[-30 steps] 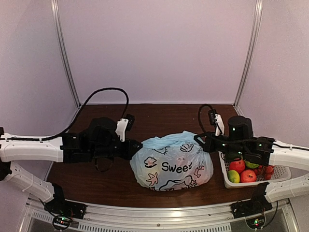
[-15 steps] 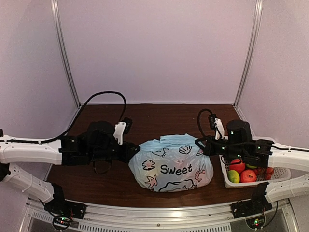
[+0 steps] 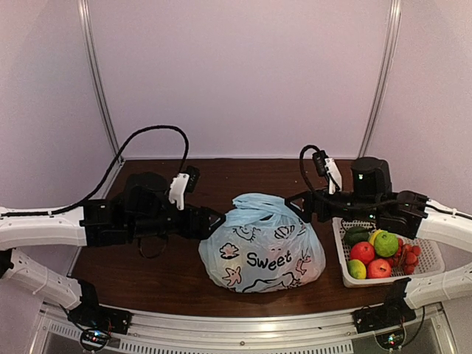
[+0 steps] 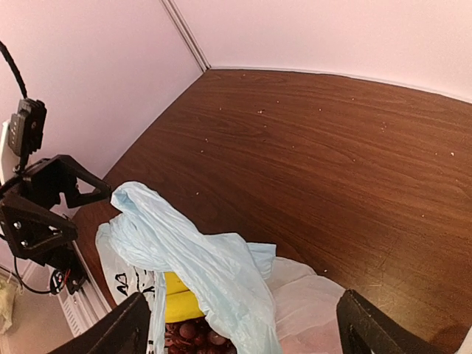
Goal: Untie the knot of the plastic bag and take out the fruit
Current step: Untie the bag handles from the takeout bag.
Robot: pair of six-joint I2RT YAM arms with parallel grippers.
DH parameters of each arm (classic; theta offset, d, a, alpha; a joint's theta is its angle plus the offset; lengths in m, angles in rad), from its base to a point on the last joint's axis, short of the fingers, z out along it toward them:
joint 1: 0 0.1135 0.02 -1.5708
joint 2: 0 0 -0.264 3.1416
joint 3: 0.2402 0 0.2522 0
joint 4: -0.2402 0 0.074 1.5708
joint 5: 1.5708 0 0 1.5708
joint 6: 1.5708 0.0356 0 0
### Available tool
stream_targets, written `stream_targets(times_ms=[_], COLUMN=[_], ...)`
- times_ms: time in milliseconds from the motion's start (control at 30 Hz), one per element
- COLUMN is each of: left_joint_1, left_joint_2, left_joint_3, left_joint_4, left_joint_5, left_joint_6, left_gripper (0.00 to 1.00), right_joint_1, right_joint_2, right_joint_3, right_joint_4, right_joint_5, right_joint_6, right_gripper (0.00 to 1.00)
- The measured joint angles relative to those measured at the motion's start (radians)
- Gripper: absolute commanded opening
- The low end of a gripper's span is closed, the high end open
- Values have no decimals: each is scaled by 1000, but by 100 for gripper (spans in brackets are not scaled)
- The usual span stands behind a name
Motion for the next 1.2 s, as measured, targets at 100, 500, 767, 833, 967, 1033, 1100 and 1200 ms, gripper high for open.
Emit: stream_targets(times_ms=[100,500,767,833,967,1033,1100,1200], left_joint_1=[0,4,4,4,4,4,4,4], left_joint_2=[-2,67,76,76,76,76,80,121], left_joint_3=[39,145,145,145,145,145,151,198], left_joint_4=[-13,-60,-77,-77,-77,-79,-87,-100], left_joint_5=[3,13,28,31,32,39,47,66], left_joint_6=[5,7,-2,-4,-2,5,22,69], left_gripper=[88,92,92,93,94,95,95,95], right_joint_1=[0,0,0,0,0,0,0,0], right_joint_2=[35,261,414,428,404,365,298,165], right_joint_3=[61,246,335,335,333,329,312,235], right_joint_4=[-54,-137,-131,-130,-105,-87,-62,13], right_joint_5=[-19,-146,-234,-247,-251,-232,-199,-132], right_joint_6=[-68,-231,-263,-254,-241,-227,-209,-172], right_gripper=[90,84,48,31,9,8,11,13])
